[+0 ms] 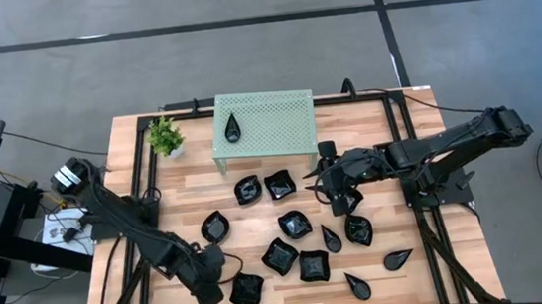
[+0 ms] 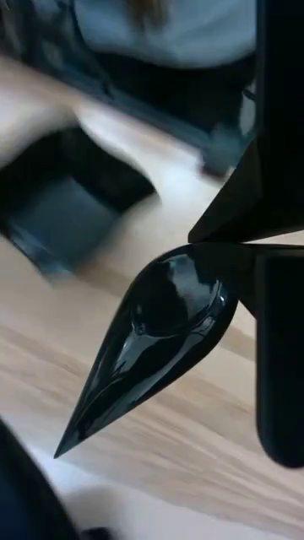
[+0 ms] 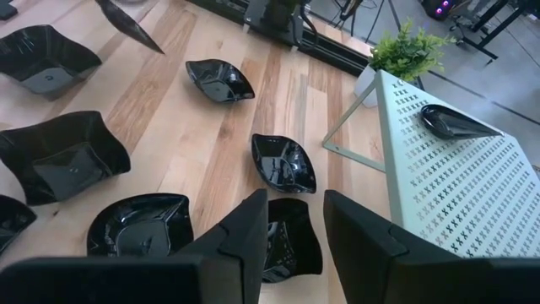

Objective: Pick & Place Mini shaped plates
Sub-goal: Stack the drop shaped plate on top of the other drop shaped plate on the shelf

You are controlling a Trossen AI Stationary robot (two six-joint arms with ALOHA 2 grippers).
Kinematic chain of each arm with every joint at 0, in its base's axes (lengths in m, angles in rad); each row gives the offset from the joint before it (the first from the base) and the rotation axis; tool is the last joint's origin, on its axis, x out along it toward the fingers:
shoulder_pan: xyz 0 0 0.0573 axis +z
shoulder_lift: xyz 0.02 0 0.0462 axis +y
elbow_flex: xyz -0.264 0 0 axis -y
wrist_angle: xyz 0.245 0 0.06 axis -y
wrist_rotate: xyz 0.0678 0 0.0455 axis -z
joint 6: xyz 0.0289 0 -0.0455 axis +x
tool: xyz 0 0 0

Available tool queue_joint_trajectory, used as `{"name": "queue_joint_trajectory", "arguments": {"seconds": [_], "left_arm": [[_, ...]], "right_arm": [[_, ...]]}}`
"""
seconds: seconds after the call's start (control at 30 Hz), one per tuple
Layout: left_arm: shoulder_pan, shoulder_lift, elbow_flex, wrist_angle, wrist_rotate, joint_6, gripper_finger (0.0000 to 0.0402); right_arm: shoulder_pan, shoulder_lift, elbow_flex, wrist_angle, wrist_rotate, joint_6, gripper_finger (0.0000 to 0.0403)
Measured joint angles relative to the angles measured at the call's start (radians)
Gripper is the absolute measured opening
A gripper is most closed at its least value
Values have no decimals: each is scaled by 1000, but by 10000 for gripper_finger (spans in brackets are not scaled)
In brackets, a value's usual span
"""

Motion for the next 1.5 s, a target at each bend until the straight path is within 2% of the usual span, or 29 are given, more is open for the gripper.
{"name": "queue_joint_trajectory", "arguments": {"seconds": [0.13, 0.33, 0.43, 0.53, 0.63, 0.83, 1.0, 1.13, 1.5], "left_arm": [[25, -31, 79, -4, -108, 167, 4], [135, -42, 228, -70, -304, 593, 4], [240, -42, 281, -96, -408, 764, 4], [375, -42, 309, -100, -422, 931, 4], [533, -42, 314, -110, -420, 1029, 4], [840, -42, 314, -154, -407, 1121, 4], [992, -42, 314, -173, -389, 1147, 4], [1026, -42, 293, -184, -343, 1148, 4], [1021, -41, 217, -100, -342, 1169, 4]], "right_arm": [[0, 0, 0, 0, 0, 0, 113], [0, 0, 0, 2, 0, 0, 113], [0, 0, 0, 12, 0, 1, 113], [0, 0, 0, 14, 0, 1, 113], [0, 0, 0, 14, 0, 3, 113], [0, 0, 0, 14, 0, 3, 113], [0, 0, 0, 12, 0, 61, 113], [0, 0, 0, 10, 0, 94, 113], [0, 0, 0, 10, 0, 151, 113]]}}
